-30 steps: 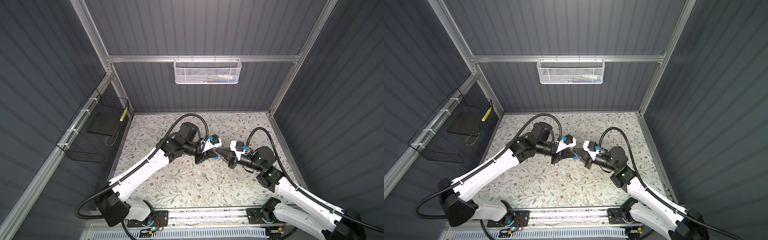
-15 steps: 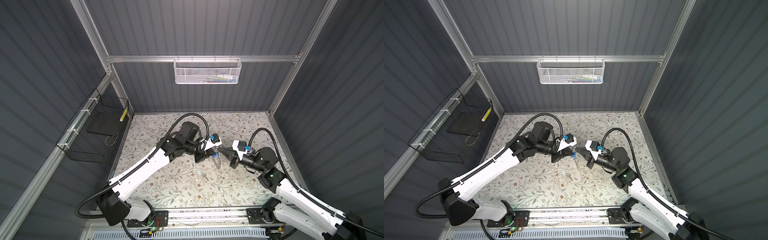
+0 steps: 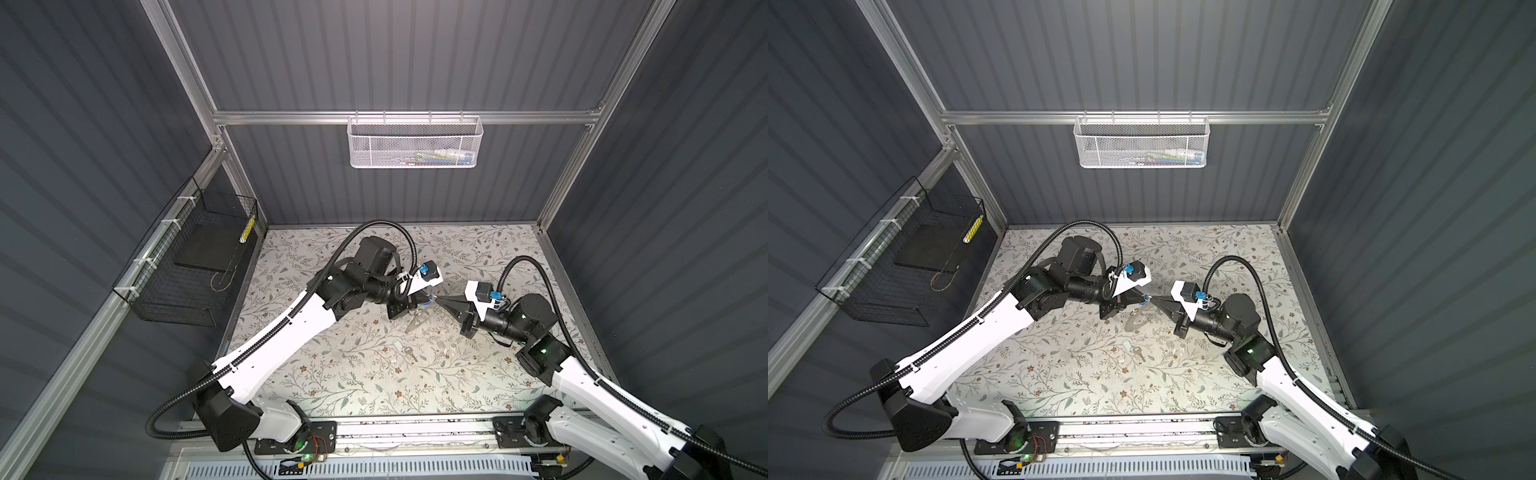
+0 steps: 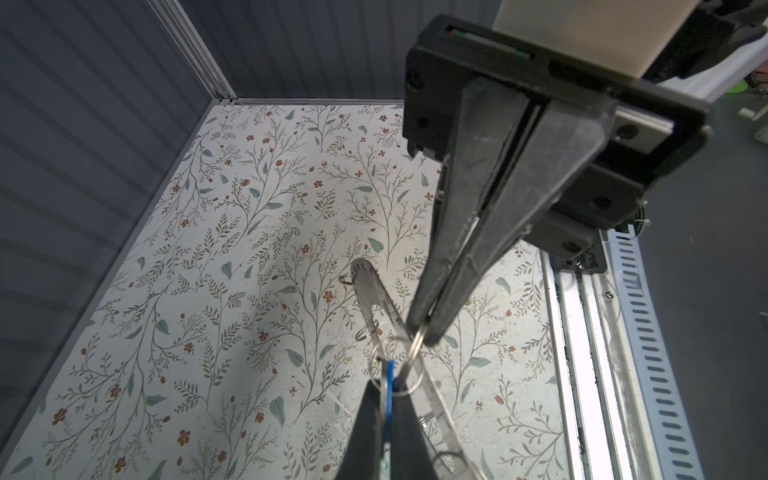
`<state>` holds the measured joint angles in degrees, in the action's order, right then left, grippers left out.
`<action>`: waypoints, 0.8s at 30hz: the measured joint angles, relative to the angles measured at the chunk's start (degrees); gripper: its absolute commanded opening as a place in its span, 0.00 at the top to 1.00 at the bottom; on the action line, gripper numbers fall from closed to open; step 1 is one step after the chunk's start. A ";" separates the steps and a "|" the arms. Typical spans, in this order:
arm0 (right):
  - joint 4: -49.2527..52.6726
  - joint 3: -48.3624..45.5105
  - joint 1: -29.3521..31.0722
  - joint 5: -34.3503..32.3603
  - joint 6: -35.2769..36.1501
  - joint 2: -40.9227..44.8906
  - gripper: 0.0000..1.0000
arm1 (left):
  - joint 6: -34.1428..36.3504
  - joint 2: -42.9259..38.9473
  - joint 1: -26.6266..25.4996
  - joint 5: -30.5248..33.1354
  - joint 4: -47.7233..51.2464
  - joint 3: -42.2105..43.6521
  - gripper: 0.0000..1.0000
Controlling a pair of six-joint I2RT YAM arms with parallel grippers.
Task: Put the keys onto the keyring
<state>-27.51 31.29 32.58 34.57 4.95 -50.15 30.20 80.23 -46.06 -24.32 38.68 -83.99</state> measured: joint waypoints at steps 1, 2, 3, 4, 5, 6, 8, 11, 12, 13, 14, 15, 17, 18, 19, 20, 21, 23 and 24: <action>0.44 0.00 -0.20 0.02 0.02 0.02 1.00 | 0.24 0.00 0.00 0.31 0.20 -0.20 1.00; 0.90 0.00 -0.37 0.09 0.02 0.07 1.00 | 0.42 0.00 0.00 0.44 0.39 -0.33 1.00; 1.27 0.00 -0.52 0.15 0.02 0.11 1.00 | 0.57 0.00 0.00 0.61 0.59 -0.48 1.00; 1.73 0.00 -0.74 0.22 0.02 0.17 1.00 | 0.79 0.00 0.00 0.81 0.87 -0.61 1.00; 2.16 0.00 -0.94 0.24 0.07 0.24 1.00 | 1.01 0.00 -0.02 0.98 1.31 -0.83 1.00; 2.49 0.00 -1.07 0.24 0.11 0.24 1.00 | 1.20 0.00 0.00 1.16 1.70 -1.05 1.00; 2.91 0.00 -1.27 0.66 0.22 0.24 1.00 | 1.81 0.00 -0.02 1.53 2.71 -1.64 1.00; 3.54 0.02 -1.38 1.62 0.44 0.37 1.00 | 2.89 0.09 -0.22 2.47 4.52 -2.86 1.00; 3.63 0.02 -1.42 1.88 0.46 0.39 1.00 | 3.21 0.20 -0.37 2.73 5.16 -3.34 1.00; 3.65 0.02 -1.53 2.27 0.50 0.44 1.00 | 3.58 0.46 -0.50 2.99 5.81 -3.89 1.00; 3.69 0.02 -1.68 2.60 0.50 0.46 1.00 | 3.93 0.81 -0.57 3.30 6.43 -4.52 1.00; 3.74 0.02 -1.86 2.80 0.48 0.46 1.00 | 4.17 1.20 -0.61 3.48 6.88 -5.09 1.00; 3.98 0.02 -2.34 3.04 0.42 0.42 1.00 | 4.68 2.19 -0.61 3.65 7.63 -6.12 1.00; 4.00 0.02 -2.58 3.06 0.33 0.39 1.00 | 4.81 2.58 -0.61 3.78 7.87 -6.45 1.00; 4.02 0.02 -2.80 2.99 0.11 0.33 0.99 | 4.92 2.99 -0.61 3.82 8.13 -6.82 1.00; 3.96 0.00 -3.02 2.91 -0.26 0.22 0.94 | 4.98 3.37 -0.61 3.91 8.17 -7.10 1.00; 3.93 -0.02 -3.21 2.75 -0.70 0.15 0.92 | 4.96 3.69 -0.61 3.96 8.15 -7.37 1.00; 3.48 -0.37 -3.67 2.34 -1.86 0.09 0.86 | 4.83 4.57 -0.61 3.89 8.04 -8.02 1.00; 3.41 -0.57 -3.87 2.16 -2.23 0.13 0.82 | 4.70 4.98 -0.59 3.80 7.98 -8.35 1.00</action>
<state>-24.10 30.72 28.71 36.73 2.72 -50.02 34.89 85.21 -46.65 -20.51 46.65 -92.33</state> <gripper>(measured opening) 0.122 0.065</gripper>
